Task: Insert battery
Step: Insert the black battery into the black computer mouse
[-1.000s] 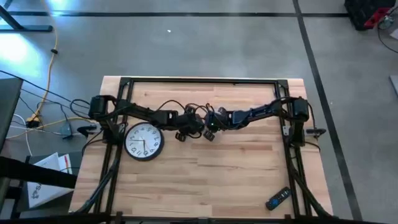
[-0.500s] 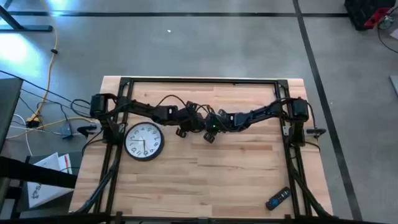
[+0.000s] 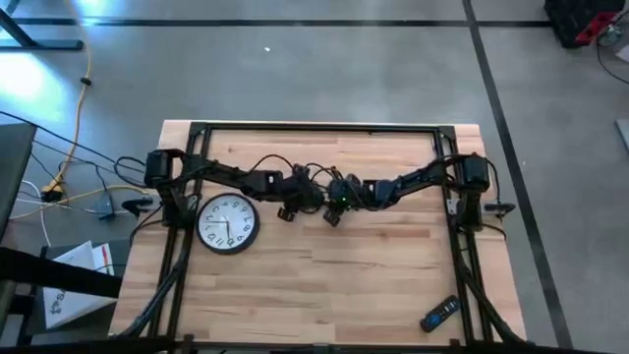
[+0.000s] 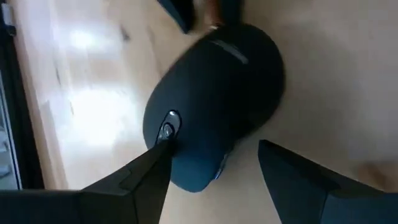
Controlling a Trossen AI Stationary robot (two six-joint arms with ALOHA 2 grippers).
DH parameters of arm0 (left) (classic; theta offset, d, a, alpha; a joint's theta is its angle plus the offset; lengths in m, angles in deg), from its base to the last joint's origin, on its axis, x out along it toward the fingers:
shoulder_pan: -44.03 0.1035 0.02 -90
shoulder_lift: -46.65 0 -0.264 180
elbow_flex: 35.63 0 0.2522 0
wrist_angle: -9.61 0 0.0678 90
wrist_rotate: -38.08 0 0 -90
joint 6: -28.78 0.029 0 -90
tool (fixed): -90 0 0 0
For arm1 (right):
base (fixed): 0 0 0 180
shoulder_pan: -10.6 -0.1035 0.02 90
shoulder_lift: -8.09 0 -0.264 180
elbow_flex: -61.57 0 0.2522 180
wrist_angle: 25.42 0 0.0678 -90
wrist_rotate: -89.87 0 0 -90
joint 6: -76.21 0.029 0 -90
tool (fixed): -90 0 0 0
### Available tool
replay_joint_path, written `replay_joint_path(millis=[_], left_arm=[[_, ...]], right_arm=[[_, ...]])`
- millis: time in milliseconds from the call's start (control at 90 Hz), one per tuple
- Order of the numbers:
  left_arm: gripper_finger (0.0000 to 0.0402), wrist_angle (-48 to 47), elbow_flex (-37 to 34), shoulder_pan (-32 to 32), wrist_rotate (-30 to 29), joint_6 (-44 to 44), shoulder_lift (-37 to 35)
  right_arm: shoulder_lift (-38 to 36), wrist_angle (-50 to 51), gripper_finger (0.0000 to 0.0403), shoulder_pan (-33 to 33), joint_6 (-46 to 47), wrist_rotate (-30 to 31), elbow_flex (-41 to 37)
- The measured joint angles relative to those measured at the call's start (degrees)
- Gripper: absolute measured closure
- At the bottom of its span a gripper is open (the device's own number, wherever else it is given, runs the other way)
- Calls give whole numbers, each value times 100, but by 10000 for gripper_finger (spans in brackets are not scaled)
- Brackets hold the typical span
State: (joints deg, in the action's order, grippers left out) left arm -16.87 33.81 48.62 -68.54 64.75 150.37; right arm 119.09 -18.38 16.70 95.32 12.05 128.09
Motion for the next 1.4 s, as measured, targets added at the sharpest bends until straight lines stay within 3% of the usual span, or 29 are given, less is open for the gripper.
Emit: replay_joint_path(millis=[378, 533, 767, 889, 1033, 1200, 1400], left_arm=[[181, -1536, 733, -601, 159, -683, 29], [177, -1402, 837, -534, 553, -1088, 4], [150, -1621, 838, -250, 662, -2139, -226], [142, -1498, 626, -223, 1092, -2839, -419], [142, -967, 290, -360, 1159, -3599, -570], [142, -259, -16, -635, 955, -4174, -572], [142, -116, -246, -1066, -583, -4680, -574]], right_arm=[[-15, 92, 292, 19, -212, 57, 3], [-15, 97, 292, 19, -135, 78, -1], [-13, 146, 292, 26, -109, 24, -1], [-11, 153, 292, 26, -109, 22, -3], [-11, 150, 292, 26, -107, -2, -5], [-11, 135, 292, 26, -68, -15, -8], [-11, 130, 292, 28, -49, -22, -8]])
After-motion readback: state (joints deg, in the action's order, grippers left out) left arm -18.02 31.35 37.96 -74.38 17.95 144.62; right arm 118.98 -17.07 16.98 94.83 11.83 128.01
